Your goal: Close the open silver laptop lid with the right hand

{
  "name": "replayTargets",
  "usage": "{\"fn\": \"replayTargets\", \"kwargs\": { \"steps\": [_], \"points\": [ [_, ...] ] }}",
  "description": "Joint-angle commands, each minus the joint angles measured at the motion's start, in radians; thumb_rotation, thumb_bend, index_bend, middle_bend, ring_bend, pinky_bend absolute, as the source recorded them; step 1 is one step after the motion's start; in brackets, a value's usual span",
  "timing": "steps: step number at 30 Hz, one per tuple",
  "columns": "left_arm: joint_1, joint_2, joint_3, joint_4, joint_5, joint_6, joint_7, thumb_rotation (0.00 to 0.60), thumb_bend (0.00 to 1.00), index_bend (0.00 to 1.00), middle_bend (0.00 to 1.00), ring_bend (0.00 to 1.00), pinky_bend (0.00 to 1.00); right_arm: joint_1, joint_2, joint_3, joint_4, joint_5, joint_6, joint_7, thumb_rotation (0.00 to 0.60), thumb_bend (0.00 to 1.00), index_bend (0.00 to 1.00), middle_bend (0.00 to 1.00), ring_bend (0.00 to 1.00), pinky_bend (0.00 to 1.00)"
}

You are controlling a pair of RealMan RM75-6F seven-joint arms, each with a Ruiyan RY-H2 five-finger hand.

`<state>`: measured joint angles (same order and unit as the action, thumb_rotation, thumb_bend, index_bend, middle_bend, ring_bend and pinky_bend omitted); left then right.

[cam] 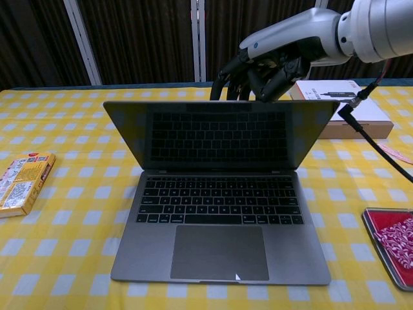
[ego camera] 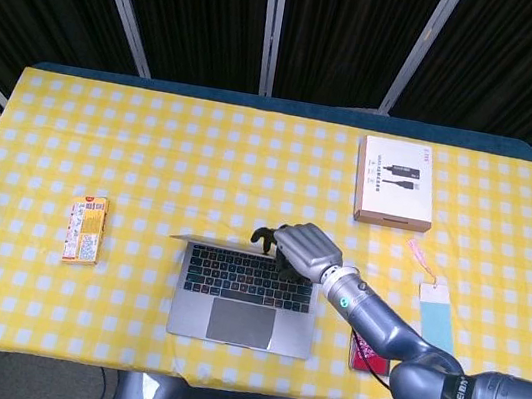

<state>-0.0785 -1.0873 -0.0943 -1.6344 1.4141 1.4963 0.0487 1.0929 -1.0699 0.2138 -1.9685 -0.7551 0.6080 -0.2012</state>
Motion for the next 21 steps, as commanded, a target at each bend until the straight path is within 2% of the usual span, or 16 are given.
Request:
{"fn": "replayTargets", "kwargs": {
  "steps": [1, 10, 21],
  "points": [
    [0.0, 0.0, 0.001, -0.001, 0.002, 0.0, 0.0, 0.6, 0.0, 0.0, 0.0, 0.0, 0.0, -0.012, 0.007, -0.02, -0.037, -0.044, 0.0, -0.009, 0.6, 1.0, 0.28, 0.36, 0.3, 0.34],
    [0.002, 0.001, 0.009, -0.006, 0.018, 0.006, 0.003, 0.6, 0.0, 0.0, 0.0, 0.0, 0.0, -0.067, -0.044, -0.122, -0.082, -0.19, 0.059, -0.08, 0.6, 1.0, 0.3, 0.35, 0.3, 0.34],
    [0.003, 0.001, 0.014, -0.009, 0.025, 0.01, 0.006, 0.6, 0.0, 0.0, 0.0, 0.0, 0.0, -0.132, -0.143, -0.236, 0.011, -0.281, 0.096, -0.12, 0.6, 1.0, 0.3, 0.33, 0.3, 0.34]
  ]
}}
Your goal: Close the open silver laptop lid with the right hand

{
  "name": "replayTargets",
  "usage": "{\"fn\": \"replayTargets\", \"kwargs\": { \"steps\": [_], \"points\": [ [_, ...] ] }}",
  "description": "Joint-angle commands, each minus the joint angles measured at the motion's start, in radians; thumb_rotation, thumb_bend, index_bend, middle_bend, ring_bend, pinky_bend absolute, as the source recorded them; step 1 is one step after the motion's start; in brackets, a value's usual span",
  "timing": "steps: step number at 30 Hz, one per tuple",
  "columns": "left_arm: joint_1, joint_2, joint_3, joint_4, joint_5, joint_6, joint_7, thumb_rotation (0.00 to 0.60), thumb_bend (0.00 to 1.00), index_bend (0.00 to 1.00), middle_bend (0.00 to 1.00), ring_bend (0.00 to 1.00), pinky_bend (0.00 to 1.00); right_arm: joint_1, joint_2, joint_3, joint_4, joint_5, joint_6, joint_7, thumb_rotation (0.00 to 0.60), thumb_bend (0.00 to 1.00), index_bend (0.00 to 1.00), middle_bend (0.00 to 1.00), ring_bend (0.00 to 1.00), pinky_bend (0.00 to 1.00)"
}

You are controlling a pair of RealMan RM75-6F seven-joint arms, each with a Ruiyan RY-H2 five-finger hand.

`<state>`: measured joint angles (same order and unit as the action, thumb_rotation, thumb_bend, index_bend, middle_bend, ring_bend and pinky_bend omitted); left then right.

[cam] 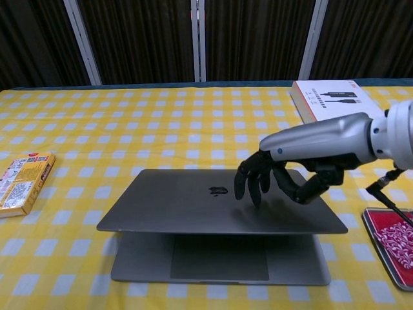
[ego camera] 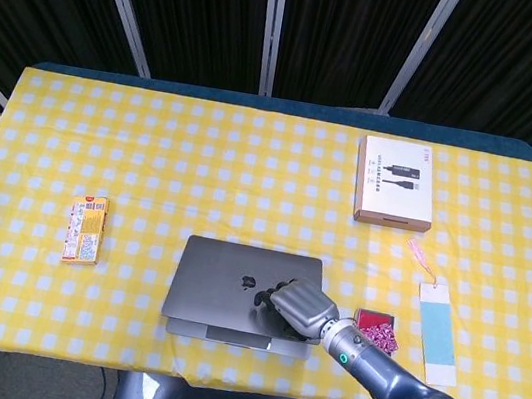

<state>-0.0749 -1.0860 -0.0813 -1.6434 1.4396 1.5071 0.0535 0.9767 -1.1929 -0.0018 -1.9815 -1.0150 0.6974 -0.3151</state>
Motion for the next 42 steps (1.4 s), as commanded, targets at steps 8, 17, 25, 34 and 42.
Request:
{"fn": "replayTargets", "kwargs": {
  "steps": [8, 17, 25, 34, 42],
  "points": [
    [-0.003, -0.003, 0.002, -0.001, -0.003, -0.007, 0.008, 0.6, 0.0, 0.0, 0.0, 0.0, 0.0, -0.055, -0.088, -0.066, 0.114, -0.069, 0.007, 0.005, 0.6, 1.0, 0.3, 0.33, 0.3, 0.34],
    [-0.004, -0.007, 0.002, 0.004, -0.006, -0.01, 0.012, 0.6, 0.0, 0.0, 0.0, 0.0, 0.0, -0.101, -0.14, -0.071, 0.191, -0.175, 0.038, 0.054, 0.6, 1.0, 0.3, 0.33, 0.3, 0.34],
    [-0.006, -0.008, 0.001, 0.007, -0.012, -0.015, 0.01, 0.6, 0.0, 0.0, 0.0, 0.0, 0.0, -0.158, -0.027, -0.023, 0.101, -0.4, 0.248, 0.057, 0.6, 1.0, 0.29, 0.3, 0.27, 0.31],
    [-0.004, -0.005, 0.006, 0.0, 0.003, -0.009, 0.004, 0.6, 0.0, 0.0, 0.0, 0.0, 0.0, -0.346, 0.05, -0.03, 0.156, -0.624, 0.637, 0.027, 0.6, 0.03, 0.13, 0.08, 0.05, 0.0],
    [-0.001, -0.005, 0.011, -0.005, 0.01, -0.003, 0.009, 0.6, 0.0, 0.0, 0.0, 0.0, 0.0, -0.521, 0.018, -0.062, 0.293, -0.599, 0.827, 0.094, 0.6, 0.0, 0.0, 0.0, 0.0, 0.0]
  ]
}}
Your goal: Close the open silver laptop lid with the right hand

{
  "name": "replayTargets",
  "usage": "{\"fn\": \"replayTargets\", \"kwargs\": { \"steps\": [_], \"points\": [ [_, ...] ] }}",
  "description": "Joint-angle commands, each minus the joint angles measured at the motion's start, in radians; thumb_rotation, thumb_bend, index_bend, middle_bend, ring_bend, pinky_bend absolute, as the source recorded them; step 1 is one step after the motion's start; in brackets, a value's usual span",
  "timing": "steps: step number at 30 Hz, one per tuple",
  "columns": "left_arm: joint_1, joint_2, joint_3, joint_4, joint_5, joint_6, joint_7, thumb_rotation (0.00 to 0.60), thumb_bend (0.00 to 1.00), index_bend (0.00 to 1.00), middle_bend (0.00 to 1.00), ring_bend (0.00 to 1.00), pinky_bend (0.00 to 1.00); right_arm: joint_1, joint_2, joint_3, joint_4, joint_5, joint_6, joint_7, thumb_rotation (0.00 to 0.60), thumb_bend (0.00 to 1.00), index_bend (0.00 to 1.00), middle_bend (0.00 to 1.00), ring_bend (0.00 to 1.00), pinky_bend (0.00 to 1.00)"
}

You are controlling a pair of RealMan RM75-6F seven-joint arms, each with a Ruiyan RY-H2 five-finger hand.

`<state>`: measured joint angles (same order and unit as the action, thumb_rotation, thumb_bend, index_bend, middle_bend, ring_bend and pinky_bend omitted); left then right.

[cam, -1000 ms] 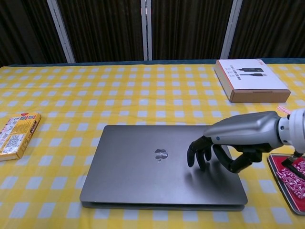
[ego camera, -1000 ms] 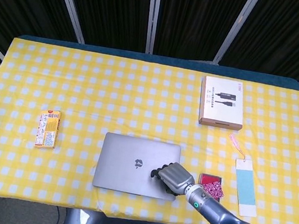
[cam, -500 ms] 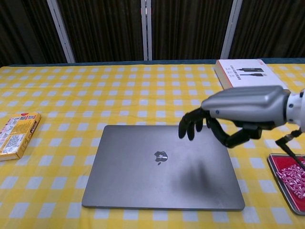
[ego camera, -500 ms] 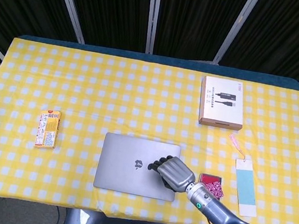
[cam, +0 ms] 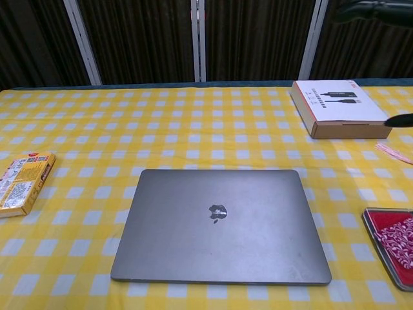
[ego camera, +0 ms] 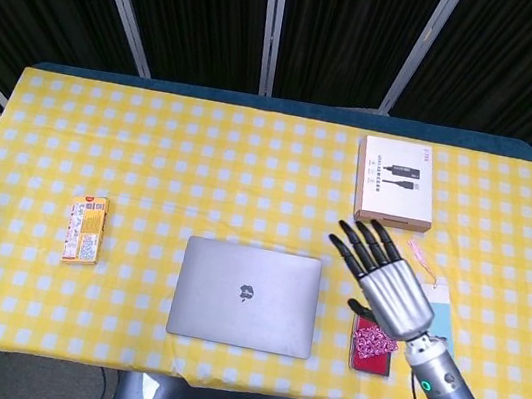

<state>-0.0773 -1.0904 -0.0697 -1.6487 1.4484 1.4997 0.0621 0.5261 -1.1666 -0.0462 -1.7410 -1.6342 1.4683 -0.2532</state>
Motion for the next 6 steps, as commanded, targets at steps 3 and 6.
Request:
{"fn": "replayTargets", "kwargs": {
  "steps": [3, 6],
  "points": [
    [0.005, -0.003, 0.002, 0.004, 0.008, 0.012, -0.004, 0.6, 0.0, 0.0, 0.0, 0.0, 0.0, -0.143, -0.025, -0.03, 0.12, 0.074, 0.094, 0.102, 0.6, 0.0, 0.0, 0.0, 0.0, 0.0],
    [0.007, -0.005, 0.006, 0.007, 0.012, 0.012, -0.009, 0.6, 0.0, 0.0, 0.0, 0.0, 0.0, -0.197, -0.05, -0.032, 0.188, 0.108, 0.123, 0.138, 0.6, 0.0, 0.0, 0.0, 0.0, 0.0]
  ]
}}
